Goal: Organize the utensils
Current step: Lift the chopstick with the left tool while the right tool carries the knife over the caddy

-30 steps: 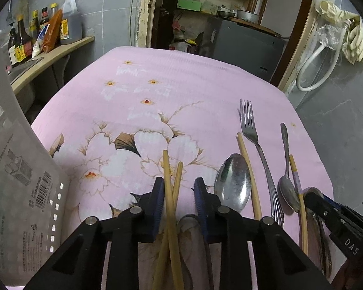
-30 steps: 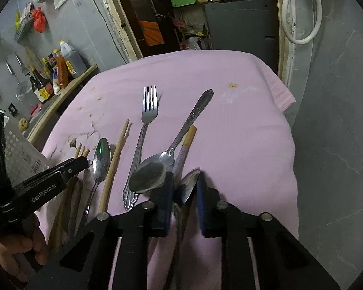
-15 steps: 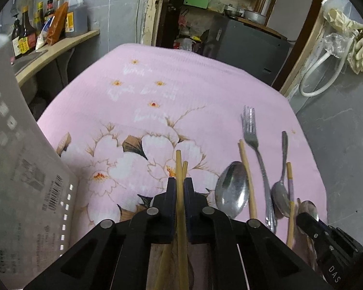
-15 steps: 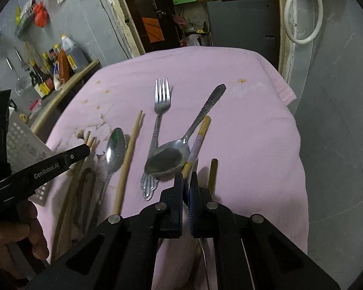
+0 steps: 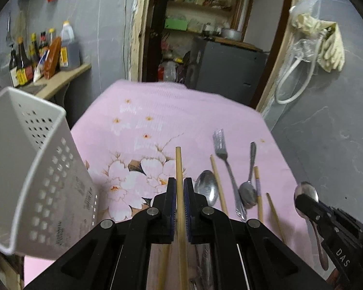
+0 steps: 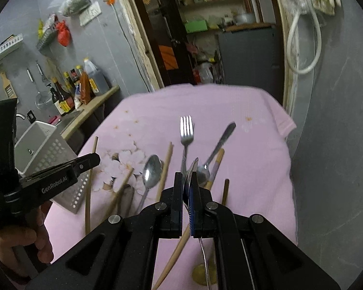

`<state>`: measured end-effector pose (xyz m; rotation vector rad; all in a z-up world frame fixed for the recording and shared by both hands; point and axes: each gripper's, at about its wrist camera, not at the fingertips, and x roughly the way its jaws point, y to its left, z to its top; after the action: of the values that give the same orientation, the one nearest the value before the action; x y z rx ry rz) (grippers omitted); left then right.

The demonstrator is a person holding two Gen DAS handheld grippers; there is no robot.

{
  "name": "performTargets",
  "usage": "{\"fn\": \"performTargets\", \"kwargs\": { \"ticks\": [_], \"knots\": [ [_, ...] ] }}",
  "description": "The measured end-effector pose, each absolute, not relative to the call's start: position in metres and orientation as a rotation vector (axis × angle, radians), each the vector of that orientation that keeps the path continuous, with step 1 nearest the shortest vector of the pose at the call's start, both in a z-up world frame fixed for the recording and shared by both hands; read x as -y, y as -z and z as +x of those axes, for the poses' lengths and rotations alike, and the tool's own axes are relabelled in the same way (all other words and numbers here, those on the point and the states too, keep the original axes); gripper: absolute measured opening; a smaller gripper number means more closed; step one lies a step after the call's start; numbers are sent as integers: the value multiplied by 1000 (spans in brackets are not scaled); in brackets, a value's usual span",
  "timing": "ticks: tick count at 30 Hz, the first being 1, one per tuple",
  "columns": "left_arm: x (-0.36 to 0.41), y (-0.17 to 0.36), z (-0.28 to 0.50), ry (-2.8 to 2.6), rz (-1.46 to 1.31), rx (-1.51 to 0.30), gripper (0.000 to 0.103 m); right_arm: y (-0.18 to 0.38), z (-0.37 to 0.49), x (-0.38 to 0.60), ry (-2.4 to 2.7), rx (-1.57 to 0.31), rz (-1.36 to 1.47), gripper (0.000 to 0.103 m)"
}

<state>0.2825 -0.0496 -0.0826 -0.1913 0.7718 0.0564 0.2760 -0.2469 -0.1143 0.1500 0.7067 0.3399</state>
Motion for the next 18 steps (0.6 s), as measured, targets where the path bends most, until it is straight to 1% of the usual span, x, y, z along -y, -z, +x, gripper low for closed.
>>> {"fn": "performTargets", "kwargs": {
  "ticks": [14,18],
  "knots": [
    [53,33,235,15,-178,-623,6,56,236,244,-404,-542,149,4],
    [44,11,227,34,-207,-580,6,28,230,240,-463,-469,168,4]
  ]
}}
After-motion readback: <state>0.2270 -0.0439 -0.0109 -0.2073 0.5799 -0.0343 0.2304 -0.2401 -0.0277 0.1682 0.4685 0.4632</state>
